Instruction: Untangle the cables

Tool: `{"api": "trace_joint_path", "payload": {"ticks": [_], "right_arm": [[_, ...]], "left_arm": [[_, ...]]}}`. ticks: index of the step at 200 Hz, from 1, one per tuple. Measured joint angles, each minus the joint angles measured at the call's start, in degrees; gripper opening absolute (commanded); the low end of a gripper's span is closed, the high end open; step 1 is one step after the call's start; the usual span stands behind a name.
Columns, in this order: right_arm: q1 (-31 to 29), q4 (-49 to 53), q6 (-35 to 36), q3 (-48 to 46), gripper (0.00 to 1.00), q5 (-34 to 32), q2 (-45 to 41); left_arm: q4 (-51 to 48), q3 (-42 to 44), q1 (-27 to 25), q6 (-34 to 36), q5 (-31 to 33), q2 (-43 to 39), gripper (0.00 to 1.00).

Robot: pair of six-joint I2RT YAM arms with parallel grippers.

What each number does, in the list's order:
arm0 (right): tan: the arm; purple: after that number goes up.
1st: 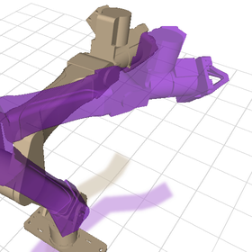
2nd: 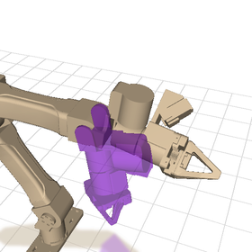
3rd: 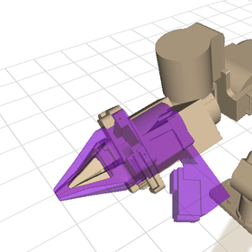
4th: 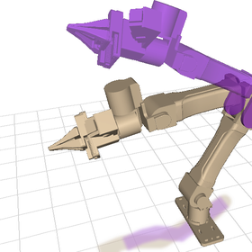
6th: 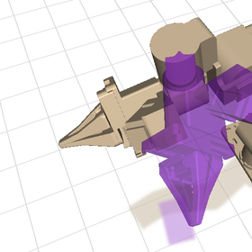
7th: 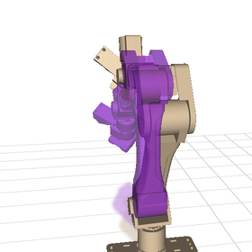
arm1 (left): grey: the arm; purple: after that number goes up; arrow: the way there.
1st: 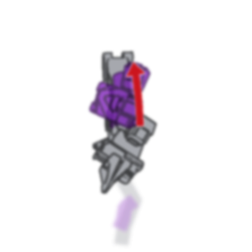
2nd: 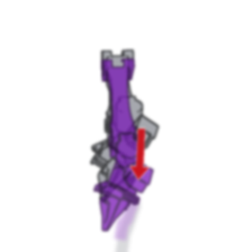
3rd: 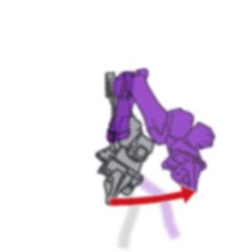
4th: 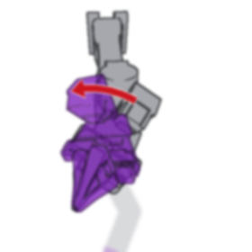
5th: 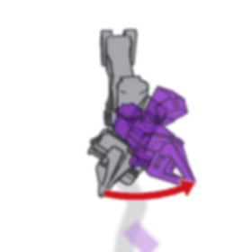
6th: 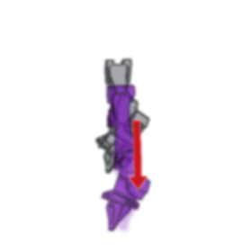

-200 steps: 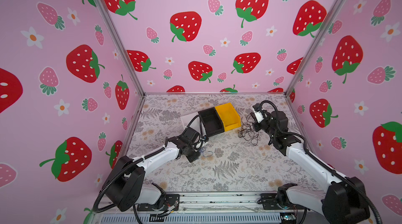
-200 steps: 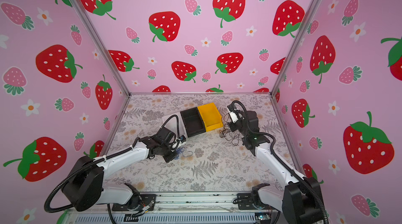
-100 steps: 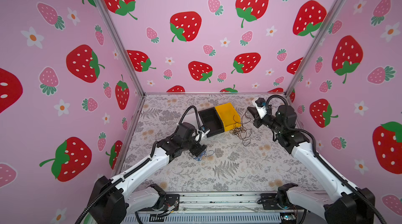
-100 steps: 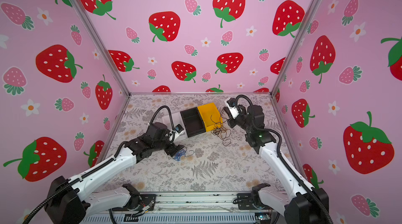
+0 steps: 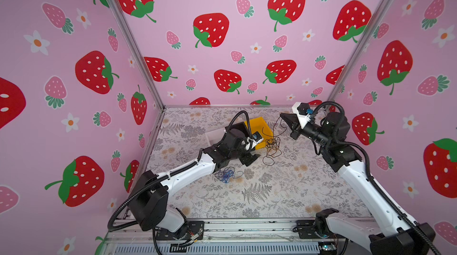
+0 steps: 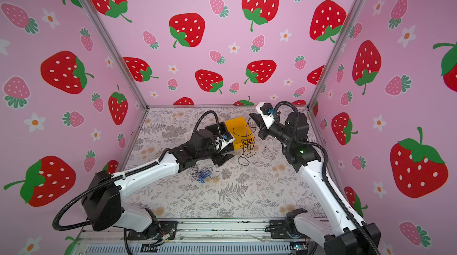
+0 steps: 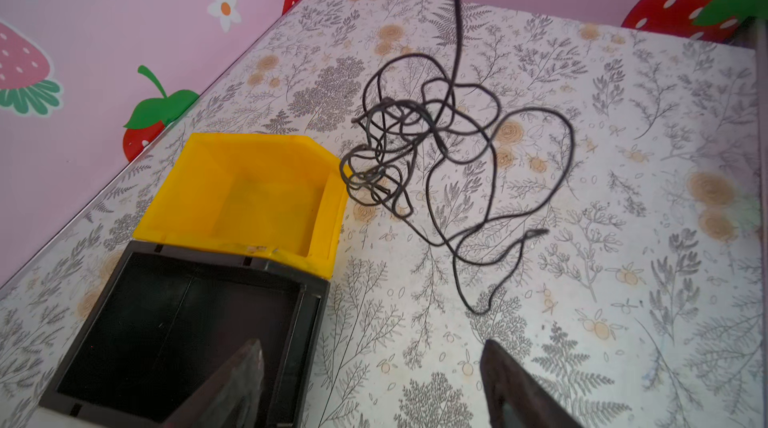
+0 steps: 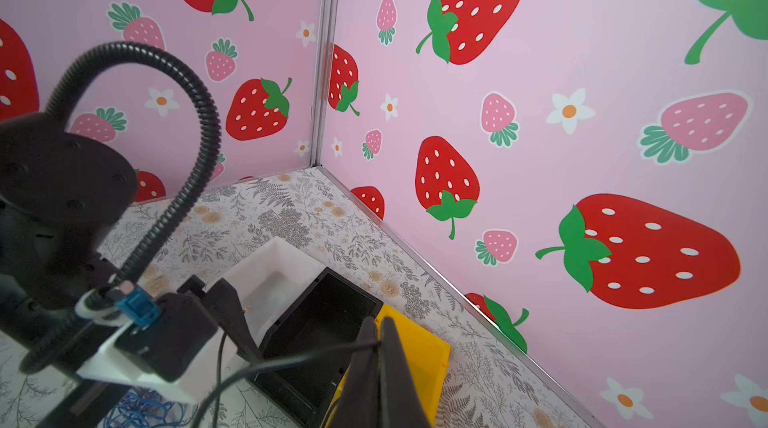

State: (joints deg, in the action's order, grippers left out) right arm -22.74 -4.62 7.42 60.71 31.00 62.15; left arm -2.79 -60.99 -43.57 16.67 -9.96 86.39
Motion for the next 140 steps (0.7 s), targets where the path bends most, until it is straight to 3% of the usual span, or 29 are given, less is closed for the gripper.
{"api": "trace_joint_path", "payload": {"ticks": [89,140], "right_arm": [[-1.68,0.39,-5.64,2.89,0.00,-0.15,0.74],[-1.90,0.63,-5.88,2.89,0.00,0.24,0.74]], "left_arm": [[9.03,-1.75,-6.34,-4.22,-4.35,7.23,0.84],[14.40,-1.66,-6.58,-4.48,6.75,8.35,0.75]]}}
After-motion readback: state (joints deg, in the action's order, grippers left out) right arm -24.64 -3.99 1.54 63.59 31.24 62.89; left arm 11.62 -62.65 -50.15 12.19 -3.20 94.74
